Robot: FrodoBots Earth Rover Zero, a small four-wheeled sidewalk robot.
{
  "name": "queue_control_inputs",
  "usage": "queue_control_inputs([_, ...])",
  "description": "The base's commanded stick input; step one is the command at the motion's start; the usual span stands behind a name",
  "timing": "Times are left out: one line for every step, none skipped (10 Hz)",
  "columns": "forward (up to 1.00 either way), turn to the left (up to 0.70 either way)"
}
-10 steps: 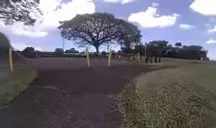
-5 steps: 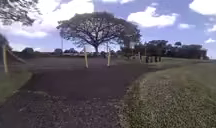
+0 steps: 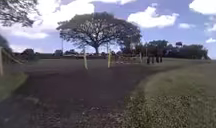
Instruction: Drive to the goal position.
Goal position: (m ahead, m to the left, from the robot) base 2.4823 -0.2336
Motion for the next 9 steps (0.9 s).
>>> queue_control_inputs([0.5, 0.0])
queue_control_inputs([0.5, 0.0])
queue_control_inputs([0.5, 0.0])
queue_control_inputs([0.5, 0.0])
queue_control_inputs([0.5, 0.0])
queue_control_inputs([0.5, 0.0])
queue_control_inputs([0.5, 0.0])
queue_control_inputs([0.5, 0.0])
queue_control_inputs([0.5, 0.0])
